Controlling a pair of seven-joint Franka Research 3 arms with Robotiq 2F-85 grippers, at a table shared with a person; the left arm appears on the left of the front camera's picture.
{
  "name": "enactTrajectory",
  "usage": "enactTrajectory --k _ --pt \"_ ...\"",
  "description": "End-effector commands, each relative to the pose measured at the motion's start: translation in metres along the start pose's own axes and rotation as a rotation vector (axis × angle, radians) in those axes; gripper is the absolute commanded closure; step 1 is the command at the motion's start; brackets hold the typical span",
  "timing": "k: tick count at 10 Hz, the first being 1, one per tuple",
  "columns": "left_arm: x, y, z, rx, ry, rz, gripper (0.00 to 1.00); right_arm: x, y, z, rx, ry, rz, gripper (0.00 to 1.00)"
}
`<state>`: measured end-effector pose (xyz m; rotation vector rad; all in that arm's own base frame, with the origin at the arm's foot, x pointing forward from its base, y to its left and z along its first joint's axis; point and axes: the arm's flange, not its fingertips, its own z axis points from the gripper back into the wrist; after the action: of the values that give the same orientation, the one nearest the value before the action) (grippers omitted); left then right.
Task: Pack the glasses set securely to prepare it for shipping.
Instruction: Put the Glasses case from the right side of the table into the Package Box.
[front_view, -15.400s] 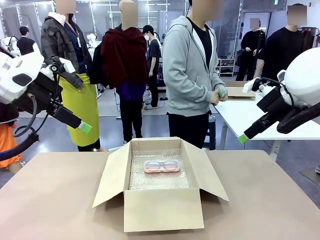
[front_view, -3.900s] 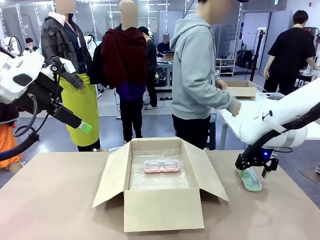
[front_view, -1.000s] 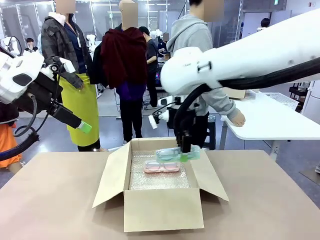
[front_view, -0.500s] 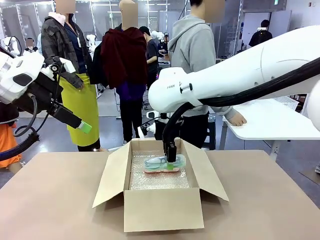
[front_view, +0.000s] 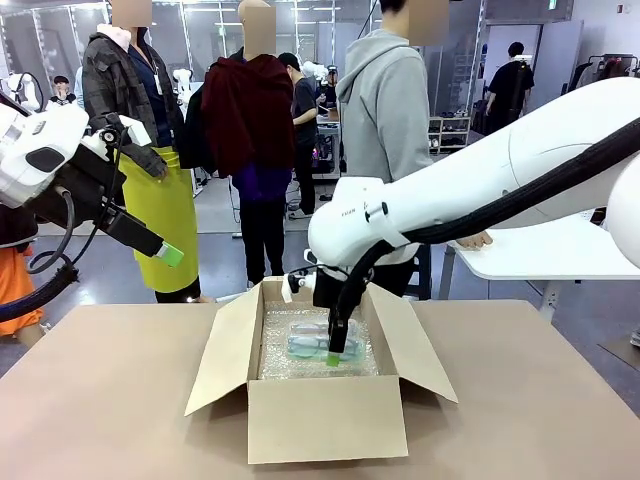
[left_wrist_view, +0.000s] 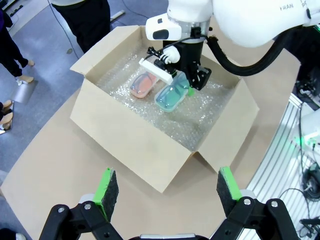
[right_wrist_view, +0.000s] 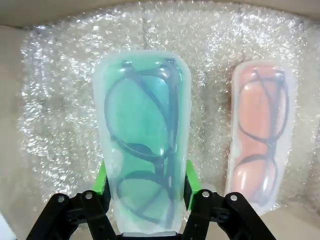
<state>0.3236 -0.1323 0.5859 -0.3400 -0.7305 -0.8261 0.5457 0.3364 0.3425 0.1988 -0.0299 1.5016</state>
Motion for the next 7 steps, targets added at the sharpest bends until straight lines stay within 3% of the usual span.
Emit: enactTrajectory --k 1,3,4,7 --pt "-0.0002 0.0001 0.0016 -0.010 -0.007 0.002 0.00 -0.0034 0.0082 -0.0090 -0.020 -0.014 -0.016 0.79" --pt "-0.0002 0.0001 0.0016 -0.010 -0.007 0.002 0.00 -0.0025 0.0075 -0.0117 -0.022 -0.002 -0.012 0.79" --pt "-0.0002 0.0001 0.0016 -0.010 -0.007 0.002 0.00 -0.0003 0.0093 -0.0083 -0.027 0.003 -0.002 0.00" --pt "-0.0002 0.0001 0.0016 -0.010 -0.007 0.002 0.00 0.0035 0.0140 -0.0052 -0.052 -0.007 0.000 0.00"
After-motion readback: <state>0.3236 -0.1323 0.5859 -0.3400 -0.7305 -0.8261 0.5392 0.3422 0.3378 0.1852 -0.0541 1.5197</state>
